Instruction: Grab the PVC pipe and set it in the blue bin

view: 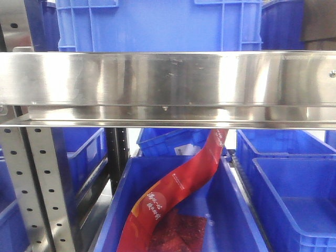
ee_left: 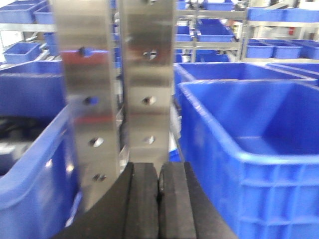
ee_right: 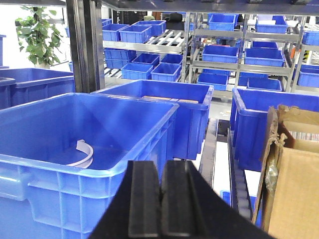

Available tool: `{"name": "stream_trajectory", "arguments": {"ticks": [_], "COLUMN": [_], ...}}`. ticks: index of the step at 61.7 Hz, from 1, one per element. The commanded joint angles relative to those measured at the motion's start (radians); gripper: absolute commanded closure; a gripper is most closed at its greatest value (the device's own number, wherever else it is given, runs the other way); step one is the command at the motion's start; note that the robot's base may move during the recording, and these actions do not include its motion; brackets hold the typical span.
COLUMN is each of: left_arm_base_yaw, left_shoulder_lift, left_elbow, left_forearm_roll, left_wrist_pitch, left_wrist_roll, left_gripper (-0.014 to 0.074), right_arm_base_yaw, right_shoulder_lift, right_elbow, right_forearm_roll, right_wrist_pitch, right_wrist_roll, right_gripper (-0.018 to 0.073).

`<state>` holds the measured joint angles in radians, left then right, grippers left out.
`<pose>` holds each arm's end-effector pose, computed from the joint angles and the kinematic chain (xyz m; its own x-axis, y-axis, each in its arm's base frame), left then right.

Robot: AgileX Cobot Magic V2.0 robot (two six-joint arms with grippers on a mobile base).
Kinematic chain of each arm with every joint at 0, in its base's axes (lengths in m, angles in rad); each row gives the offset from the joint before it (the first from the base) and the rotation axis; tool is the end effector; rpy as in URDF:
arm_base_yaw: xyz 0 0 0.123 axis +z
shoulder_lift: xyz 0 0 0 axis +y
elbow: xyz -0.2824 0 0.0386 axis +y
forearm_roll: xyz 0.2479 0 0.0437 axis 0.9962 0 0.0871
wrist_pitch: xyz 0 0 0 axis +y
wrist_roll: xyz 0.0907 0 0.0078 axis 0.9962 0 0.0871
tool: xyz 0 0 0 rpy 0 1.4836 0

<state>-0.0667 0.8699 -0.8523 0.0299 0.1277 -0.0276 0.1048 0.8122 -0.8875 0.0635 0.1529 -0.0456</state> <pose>0.1865 -0.0121 0.3976 -0.0578 0.0059 -0.9983 0.0630 0.9980 0.0023 0.1677 0.0185 0.4175 0.0079 0.0181 -0.9998 -0.1144 0.9933 0.0171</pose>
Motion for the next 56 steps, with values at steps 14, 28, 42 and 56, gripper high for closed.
{"name": "stream_trajectory", "arguments": {"ticks": [14, 28, 42, 56], "left_arm_base_yaw": [0.015, 0.015, 0.015, 0.015], "left_shoulder_lift": [-0.027, -0.027, -0.027, -0.027], "left_elbow": [0.016, 0.016, 0.016, 0.016], "left_forearm_roll": [-0.019, -0.019, -0.019, -0.023], "left_wrist_pitch": [-0.011, -0.019, -0.040, -0.040], "left_wrist_roll": [-0.002, -0.002, -0.002, -0.002], "left_gripper": [0.0707, 0.0707, 0.0707, 0.0707], "right_arm_base_yaw": [-0.005, -0.005, -0.005, -0.005], "right_shoulder_lift": [-0.009, -0.009, -0.009, -0.009], "right_elbow": [0.004, 0.004, 0.004, 0.004], "right_forearm_roll": [-0.007, -0.007, -0.007, -0.007], "right_wrist_pitch": [-0.007, 0.004, 0.004, 0.004], "right_wrist_roll": [-0.008, -0.008, -0.008, -0.008], "right_gripper": [0.0728, 0.0728, 0.0728, 0.0728]}}
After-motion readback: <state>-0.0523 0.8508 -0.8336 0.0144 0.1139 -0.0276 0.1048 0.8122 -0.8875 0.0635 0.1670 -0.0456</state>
